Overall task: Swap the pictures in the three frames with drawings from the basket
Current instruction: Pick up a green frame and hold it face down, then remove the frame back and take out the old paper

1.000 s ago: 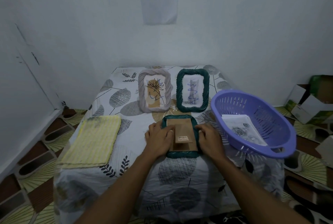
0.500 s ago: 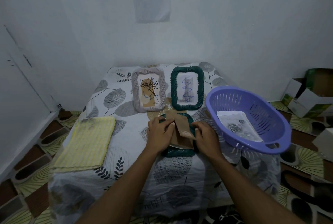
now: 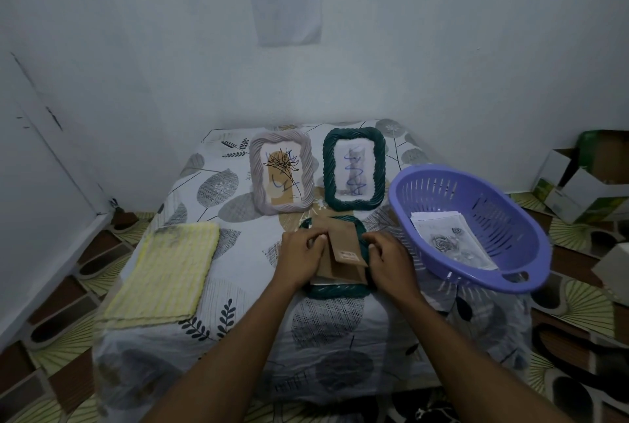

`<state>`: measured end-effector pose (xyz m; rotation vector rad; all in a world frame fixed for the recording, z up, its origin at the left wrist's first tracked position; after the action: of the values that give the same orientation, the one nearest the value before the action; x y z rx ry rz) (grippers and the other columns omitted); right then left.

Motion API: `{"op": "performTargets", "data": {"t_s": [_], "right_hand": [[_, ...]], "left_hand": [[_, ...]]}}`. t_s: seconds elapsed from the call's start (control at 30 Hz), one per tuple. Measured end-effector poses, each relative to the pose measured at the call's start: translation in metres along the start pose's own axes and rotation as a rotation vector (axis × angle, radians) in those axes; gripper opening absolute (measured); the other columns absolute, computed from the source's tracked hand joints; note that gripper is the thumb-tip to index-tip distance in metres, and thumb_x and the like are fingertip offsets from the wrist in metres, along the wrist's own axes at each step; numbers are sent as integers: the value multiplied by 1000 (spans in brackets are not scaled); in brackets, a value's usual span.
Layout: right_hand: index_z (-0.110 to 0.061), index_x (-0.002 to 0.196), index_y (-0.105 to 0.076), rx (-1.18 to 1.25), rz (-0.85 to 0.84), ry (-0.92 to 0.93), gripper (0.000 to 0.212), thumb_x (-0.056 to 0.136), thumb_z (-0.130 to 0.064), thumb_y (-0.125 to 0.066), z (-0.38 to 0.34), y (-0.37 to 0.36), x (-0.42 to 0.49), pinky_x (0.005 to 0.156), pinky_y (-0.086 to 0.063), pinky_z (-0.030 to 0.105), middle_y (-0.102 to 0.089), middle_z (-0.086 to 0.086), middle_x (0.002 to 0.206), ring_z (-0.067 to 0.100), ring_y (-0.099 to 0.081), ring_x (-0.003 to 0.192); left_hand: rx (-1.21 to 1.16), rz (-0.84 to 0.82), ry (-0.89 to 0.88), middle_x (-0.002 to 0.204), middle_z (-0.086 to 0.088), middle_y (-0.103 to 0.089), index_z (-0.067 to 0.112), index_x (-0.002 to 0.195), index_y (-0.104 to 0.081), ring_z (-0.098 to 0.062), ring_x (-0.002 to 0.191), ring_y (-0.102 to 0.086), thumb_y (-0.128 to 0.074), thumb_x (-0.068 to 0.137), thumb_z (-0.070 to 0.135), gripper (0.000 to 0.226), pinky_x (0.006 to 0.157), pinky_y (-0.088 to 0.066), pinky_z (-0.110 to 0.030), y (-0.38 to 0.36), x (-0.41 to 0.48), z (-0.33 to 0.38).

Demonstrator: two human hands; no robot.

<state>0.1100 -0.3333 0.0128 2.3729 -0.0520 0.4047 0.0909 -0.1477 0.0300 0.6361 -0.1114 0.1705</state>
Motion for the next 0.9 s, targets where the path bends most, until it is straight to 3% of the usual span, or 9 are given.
{"op": "performTargets", "data": {"t_s": [0.07, 0.17, 0.33, 0.47, 0.73, 0.83, 0.9], "right_hand": [[-12, 112, -65, -5, -5, 1, 25, 95, -9, -47, 0, 0, 0, 82, -40, 28, -62, 7, 110, 20, -54, 98], [-14, 113, -65, -15, -16, 7, 24, 93, -13, -50, -1, -2, 0, 83, -43, 30, -62, 5, 110, 20, -56, 99], [-21, 115, -67, -17, -23, 29, 26, 92, -18, -55, -3, -4, -1, 82, -46, 31, -60, 2, 105, 18, -57, 96], [-23, 118, -68, -35, -51, 34, 29, 91, -21, -59, -6, -6, -2, 78, -43, 29, -55, -1, 102, 16, -54, 92], [-24, 119, -68, -87, -101, 37, 30, 91, -28, -61, -3, -14, 0, 80, -42, 30, -51, -1, 104, 16, -52, 92], [-25, 120, -68, -86, -112, 29, 29, 92, -29, -60, -4, -14, 2, 77, -38, 28, -49, -1, 103, 15, -50, 90], [-25, 121, -68, -85, -117, 26, 29, 93, -29, -59, -5, -14, 2, 76, -37, 27, -49, -1, 101, 14, -50, 90]], "left_hand": [[-73, 25, 39, 107, 3, -66, 13, 113, -69, -11, 98, -56, -56, 93, 13, 24, 86, -41, -22, 6, 0, 1], [-153, 79, 98, 102, 4, -62, 13, 112, -68, -9, 93, -57, -58, 91, 9, 23, 82, -42, -20, 15, 0, -3], [-422, 90, 202, 97, -6, -67, 21, 109, -66, -22, 96, -63, -59, 89, 5, 27, 83, -53, -40, 27, -2, -20], [-555, 127, 267, 93, -15, -72, 20, 116, -61, -26, 90, -69, -56, 91, 1, 32, 78, -57, -43, 48, -8, -41], [-399, 204, 309, 89, -12, -71, 15, 115, -60, -22, 80, -68, -52, 93, 0, 28, 64, -55, -31, 103, -17, -80], [-261, 212, 314, 86, -7, -71, 17, 113, -63, -25, 86, -68, -53, 91, 4, 28, 78, -57, -42, 112, -20, -94], [-166, 220, 295, 88, -5, -71, 18, 112, -64, -25, 88, -67, -52, 90, 6, 28, 81, -54, -40, 113, -22, -94]]}}
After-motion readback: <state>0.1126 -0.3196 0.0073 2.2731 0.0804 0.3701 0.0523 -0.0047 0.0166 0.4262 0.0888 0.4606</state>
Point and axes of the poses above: each hand's wrist, its own x-axis towards the middle knuckle, its own y-axis out of the back of the hand, z = x × y, the point moved 8 cm from there along x, towards the middle knuckle
